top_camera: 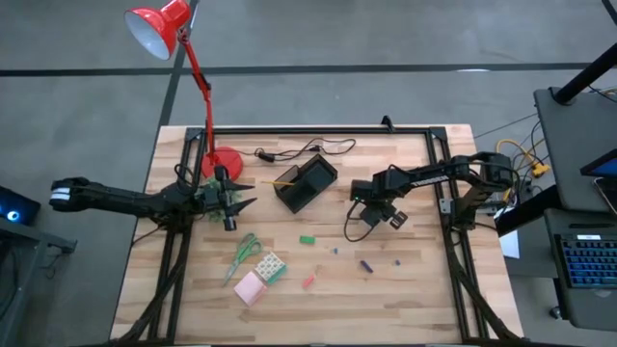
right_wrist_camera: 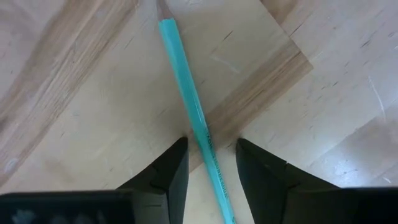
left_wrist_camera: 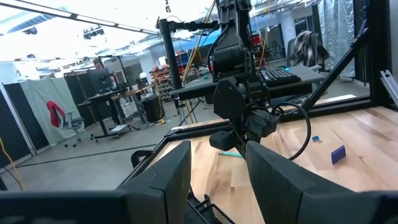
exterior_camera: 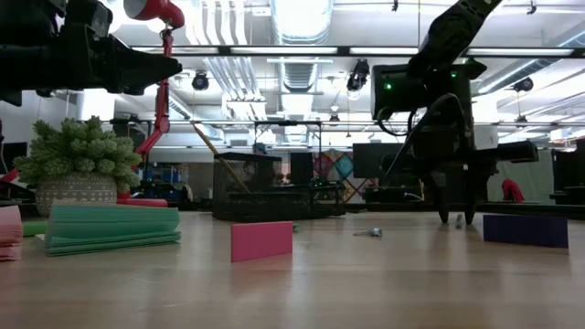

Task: Pick and place office supplies into organizer
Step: Put the light blue pencil into the black desk organizer

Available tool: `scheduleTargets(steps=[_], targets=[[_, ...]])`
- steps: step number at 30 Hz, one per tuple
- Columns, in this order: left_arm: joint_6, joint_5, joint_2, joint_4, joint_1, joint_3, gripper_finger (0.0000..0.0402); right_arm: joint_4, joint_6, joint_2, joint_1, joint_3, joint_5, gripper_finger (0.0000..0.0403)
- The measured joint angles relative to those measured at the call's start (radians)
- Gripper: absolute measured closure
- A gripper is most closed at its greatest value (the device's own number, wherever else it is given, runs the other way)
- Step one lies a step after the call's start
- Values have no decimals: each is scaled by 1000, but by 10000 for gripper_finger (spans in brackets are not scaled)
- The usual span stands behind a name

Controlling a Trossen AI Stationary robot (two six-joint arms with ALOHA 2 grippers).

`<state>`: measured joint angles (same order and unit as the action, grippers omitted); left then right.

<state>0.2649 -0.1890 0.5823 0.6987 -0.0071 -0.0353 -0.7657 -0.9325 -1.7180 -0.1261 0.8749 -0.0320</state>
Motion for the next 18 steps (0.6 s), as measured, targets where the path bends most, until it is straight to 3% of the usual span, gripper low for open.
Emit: scheduleTargets(steps=[6, 18], targets=[[-10, 0, 0, 0, 0, 0, 259, 4, 1, 0, 0, 0, -3, 287], [-24, 0, 0, 0, 0, 0, 259, 15, 6, 1, -5, 0, -1, 354]])
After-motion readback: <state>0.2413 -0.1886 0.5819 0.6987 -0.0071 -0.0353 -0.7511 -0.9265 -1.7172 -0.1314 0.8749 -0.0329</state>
